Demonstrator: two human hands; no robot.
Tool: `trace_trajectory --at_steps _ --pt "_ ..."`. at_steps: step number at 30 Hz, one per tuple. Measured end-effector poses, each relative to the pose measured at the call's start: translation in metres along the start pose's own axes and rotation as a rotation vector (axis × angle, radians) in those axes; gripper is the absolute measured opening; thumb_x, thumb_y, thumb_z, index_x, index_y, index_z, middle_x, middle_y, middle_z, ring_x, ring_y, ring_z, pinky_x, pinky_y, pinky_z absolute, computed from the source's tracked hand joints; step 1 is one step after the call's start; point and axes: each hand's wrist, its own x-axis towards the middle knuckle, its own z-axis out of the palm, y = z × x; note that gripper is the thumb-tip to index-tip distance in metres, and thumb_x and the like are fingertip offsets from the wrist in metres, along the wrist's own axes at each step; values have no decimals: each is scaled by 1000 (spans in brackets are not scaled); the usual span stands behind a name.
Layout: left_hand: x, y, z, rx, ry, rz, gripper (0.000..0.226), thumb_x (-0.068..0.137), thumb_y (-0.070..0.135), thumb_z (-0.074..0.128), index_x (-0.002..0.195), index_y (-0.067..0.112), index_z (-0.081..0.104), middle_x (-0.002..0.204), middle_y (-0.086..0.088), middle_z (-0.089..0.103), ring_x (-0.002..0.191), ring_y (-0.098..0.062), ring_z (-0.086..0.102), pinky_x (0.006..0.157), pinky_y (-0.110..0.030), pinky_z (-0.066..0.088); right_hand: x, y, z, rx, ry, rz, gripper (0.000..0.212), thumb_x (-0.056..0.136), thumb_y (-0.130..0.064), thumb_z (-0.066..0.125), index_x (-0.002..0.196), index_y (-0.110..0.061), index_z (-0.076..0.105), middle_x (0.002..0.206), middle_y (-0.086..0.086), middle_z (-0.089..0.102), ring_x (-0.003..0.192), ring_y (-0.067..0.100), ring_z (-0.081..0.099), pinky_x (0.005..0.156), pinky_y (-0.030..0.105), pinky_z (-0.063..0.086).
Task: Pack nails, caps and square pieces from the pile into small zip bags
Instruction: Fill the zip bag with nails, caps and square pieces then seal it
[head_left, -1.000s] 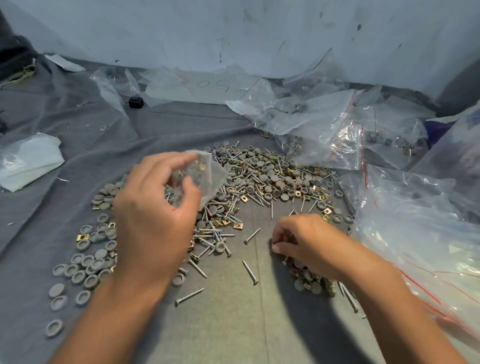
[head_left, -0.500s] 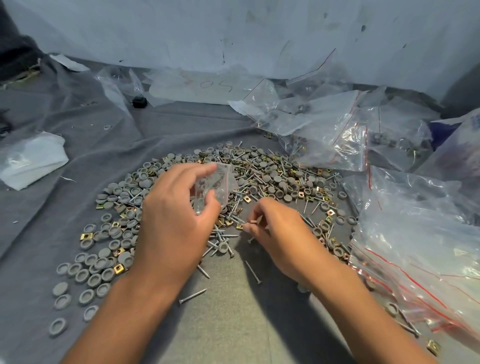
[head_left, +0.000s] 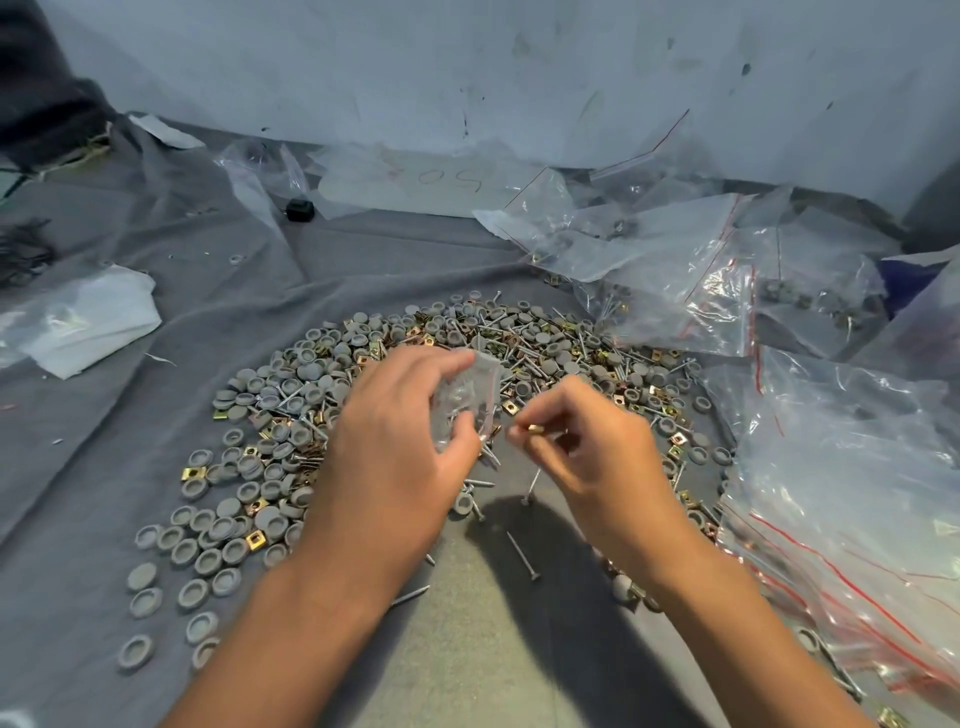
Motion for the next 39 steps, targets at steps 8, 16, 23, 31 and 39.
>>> trace_trajectory --at_steps 8,16,23,31,39 --pt "-5 2 7 -9 -119 75 55 73 10 84 125 16 65 120 7 63 112 -12 57 100 -30 45 -4 -28 4 -81 290 -426 10 82 -2 83 83 -2 73 95 3 74 91 12 70 77 26 56" --pt "-5 4 9 -19 -104 74 53 73 7 80 124 14 66 118 5 64 109 -14 58 99 -25 43 -3 -30 1 -306 389 -381 13 89 -27 77 93 -16 81 122 0 68 107 23 54 92 26 44" --pt "-3 0 4 -22 -89 9 51 79 17 78 128 20 64 120 12 62 111 -2 54 102 -11 35 6 -10 -6 -200 336 -196 16 97 -32 66 106 -22 73 108 -9 64 104 12 59 91 24 46" --pt "-2 2 1 -20 -57 -44 50 81 18 76 129 22 63 122 14 61 113 -1 54 104 -13 36 10 43 16 -632 -218 -15 39 103 -32 49 141 -29 56 143 -14 54 119 14 42 102 33 40" --pt "-2 0 -3 -22 -42 -63 51 81 19 77 130 23 63 121 17 60 112 1 54 103 -15 40 11 35 16 -619 -246 -34 27 100 -42 54 123 -30 61 135 -15 56 115 14 41 98 36 41"
